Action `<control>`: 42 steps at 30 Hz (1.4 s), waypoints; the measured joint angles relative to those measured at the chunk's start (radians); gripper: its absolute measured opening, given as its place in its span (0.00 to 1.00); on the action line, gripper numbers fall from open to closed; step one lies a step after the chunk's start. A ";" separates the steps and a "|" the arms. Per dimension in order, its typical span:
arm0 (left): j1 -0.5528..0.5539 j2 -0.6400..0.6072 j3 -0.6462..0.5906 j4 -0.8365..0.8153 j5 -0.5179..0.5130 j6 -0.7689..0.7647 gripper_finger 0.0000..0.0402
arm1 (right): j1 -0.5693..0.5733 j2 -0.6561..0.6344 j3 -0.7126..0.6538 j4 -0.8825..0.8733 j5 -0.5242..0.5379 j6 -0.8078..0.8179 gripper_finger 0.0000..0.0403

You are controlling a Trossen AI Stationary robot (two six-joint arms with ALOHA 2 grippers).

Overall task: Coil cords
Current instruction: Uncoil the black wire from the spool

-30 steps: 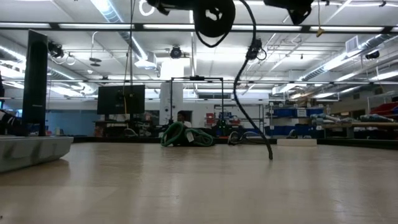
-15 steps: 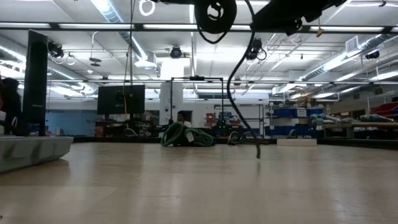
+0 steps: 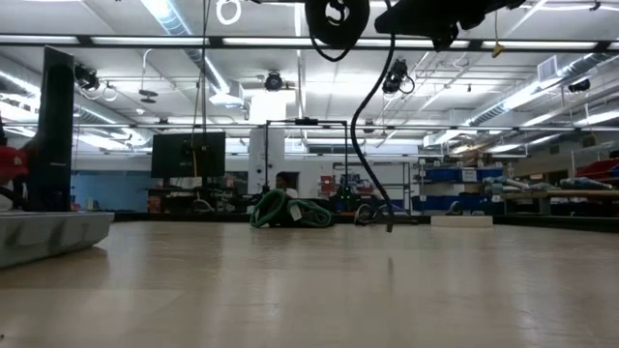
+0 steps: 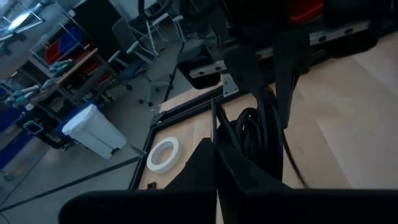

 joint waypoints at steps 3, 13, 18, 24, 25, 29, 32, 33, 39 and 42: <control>0.000 0.000 0.000 0.007 -0.009 0.004 0.00 | 0.000 0.004 0.000 0.027 -0.002 -0.010 0.03; 0.000 0.050 0.000 0.044 -0.068 0.037 0.00 | -0.035 0.006 0.000 0.201 -0.109 -0.091 0.01; 0.000 0.076 0.000 0.153 -0.142 0.041 0.00 | -0.055 0.055 0.000 0.217 -0.176 -0.051 0.01; -0.004 0.076 0.000 0.275 -0.174 0.048 0.00 | -0.058 0.120 0.000 0.200 -0.141 -0.028 0.01; -0.009 0.074 0.000 0.282 -0.170 0.058 0.00 | -0.056 0.119 0.000 0.177 -0.112 -0.028 0.01; -0.039 0.065 0.000 0.258 -0.165 0.060 0.00 | -0.050 0.069 0.000 -0.015 0.030 0.003 0.01; -0.067 0.062 0.000 0.253 -0.163 0.060 0.00 | -0.050 0.009 0.000 -0.180 0.124 0.068 0.01; -0.073 0.061 0.000 0.254 -0.161 0.060 0.00 | -0.050 -0.008 0.000 -0.227 0.156 0.090 0.01; -0.086 0.061 0.000 0.197 -0.209 0.062 0.00 | -0.042 -0.116 0.000 -0.325 0.267 0.129 0.01; -0.086 0.058 0.000 0.151 -0.337 0.080 0.00 | -0.013 -0.158 0.000 -0.335 0.279 0.129 0.01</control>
